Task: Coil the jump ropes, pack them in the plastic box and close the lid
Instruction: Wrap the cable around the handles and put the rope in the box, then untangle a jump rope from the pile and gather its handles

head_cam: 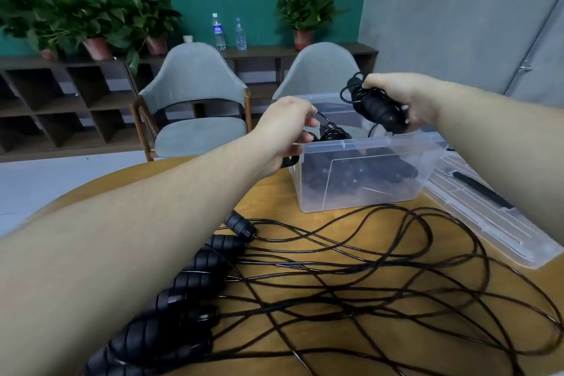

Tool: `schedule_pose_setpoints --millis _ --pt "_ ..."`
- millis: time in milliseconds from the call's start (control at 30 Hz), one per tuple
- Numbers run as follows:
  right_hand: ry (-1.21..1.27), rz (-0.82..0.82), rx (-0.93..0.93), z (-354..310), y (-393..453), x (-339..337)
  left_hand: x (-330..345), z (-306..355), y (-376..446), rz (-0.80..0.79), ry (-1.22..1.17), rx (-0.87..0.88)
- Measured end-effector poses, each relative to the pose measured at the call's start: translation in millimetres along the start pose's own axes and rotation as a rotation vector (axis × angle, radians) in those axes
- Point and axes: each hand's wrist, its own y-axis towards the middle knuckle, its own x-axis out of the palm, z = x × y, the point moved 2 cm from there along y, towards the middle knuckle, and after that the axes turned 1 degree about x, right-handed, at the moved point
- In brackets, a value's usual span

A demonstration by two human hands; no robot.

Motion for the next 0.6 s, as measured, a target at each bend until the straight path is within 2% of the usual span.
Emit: schedule_pose_setpoints --millis 133,300,367,467,600 --pt "-0.089 0.046 -0.005 11.4 42.4 4.4 -4.2 -10.3 13.7 -0.004 0.086 0.060" --pt "-0.383 0.055 -0.041 26.1 82.5 16.5 -9.1 -20.0 21.3 -0.005 0.183 0.120" --pt "-0.537 0.099 -0.059 27.9 86.5 19.5 -9.7 -22.8 21.8 -0.012 0.185 0.126" --pt "-0.777 0.024 -0.068 27.6 84.7 26.3 -10.3 -28.0 21.3 -0.044 0.217 0.126" --pt "-0.839 0.058 -0.116 22.2 76.5 27.5 -12.1 -32.0 17.5 -0.024 0.231 0.175"
